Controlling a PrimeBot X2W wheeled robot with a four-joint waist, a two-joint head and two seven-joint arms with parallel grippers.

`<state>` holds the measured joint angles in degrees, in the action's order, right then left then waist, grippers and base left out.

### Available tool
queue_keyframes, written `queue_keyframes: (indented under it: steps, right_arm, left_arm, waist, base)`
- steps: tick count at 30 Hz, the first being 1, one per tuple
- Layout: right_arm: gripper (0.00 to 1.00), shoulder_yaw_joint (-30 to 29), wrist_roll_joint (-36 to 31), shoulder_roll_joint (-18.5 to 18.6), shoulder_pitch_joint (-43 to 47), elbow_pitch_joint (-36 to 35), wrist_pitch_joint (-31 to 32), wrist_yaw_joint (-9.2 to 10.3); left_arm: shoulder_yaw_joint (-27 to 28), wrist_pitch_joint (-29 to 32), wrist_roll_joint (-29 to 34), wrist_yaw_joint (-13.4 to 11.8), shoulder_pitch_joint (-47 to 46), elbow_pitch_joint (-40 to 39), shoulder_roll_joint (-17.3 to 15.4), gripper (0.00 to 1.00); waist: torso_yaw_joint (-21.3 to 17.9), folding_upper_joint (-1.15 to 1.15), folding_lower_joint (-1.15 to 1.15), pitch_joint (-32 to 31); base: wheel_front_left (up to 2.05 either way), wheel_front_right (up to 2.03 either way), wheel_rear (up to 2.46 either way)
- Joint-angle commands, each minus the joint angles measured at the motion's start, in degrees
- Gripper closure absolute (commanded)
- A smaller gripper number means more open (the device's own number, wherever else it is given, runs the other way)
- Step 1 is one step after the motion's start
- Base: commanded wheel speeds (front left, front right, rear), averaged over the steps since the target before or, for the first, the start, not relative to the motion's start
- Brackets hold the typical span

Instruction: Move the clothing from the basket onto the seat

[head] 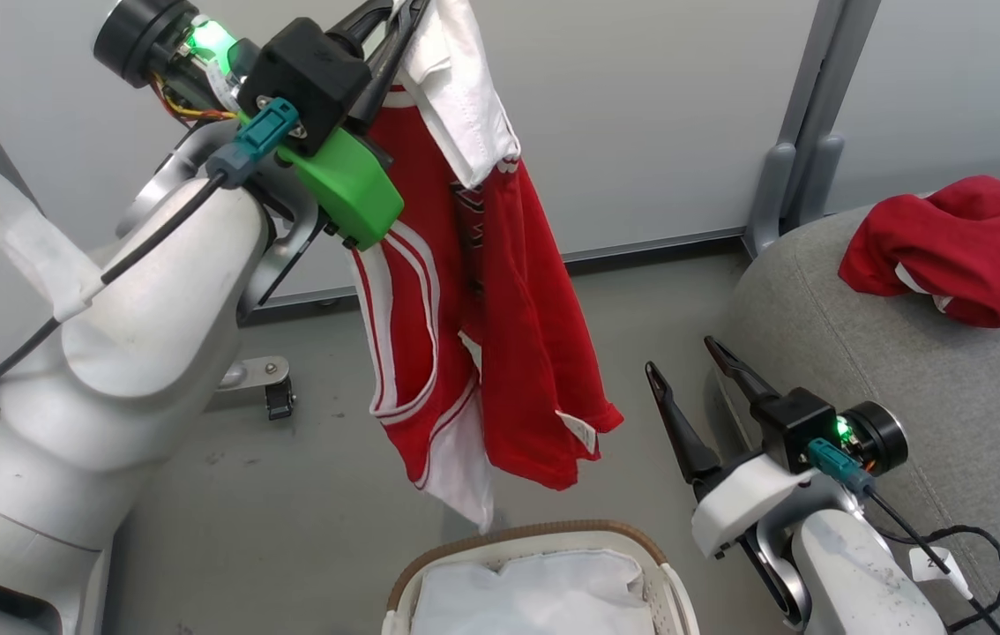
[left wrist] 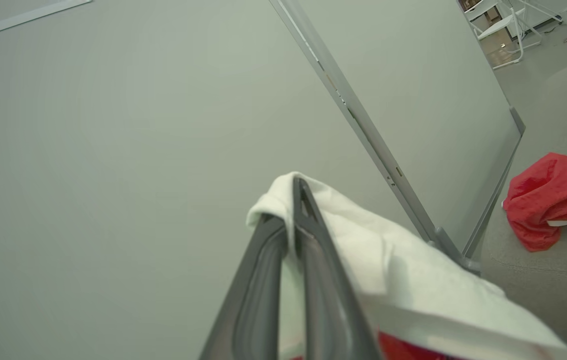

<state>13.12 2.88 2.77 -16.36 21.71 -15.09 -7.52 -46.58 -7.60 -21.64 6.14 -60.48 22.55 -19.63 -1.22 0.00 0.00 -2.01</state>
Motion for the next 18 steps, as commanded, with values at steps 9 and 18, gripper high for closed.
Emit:
queue_keyframes:
  steps: [9, 18]
  right_arm:
    - [0.00, 2.7, -1.1, 0.2, -6.0, 3.6, -0.1, 0.06]
    - [0.00, 8.6, 1.2, 0.2, -12.4, 8.3, -0.1, 0.06]
  left_arm:
    - [-1.2, -0.3, -0.4, 0.4, -3.4, -1.1, 1.8, 1.00]
    - [-3.1, -0.6, -0.9, 0.6, -5.6, -1.1, 4.6, 1.00]
  waist:
    - [0.9, 0.00, 0.00, 0.3]
    - [2.4, 0.00, 0.00, 0.6]
  base:
    - [0.00, 0.00, 0.00]
    - [0.00, 0.00, 0.00]
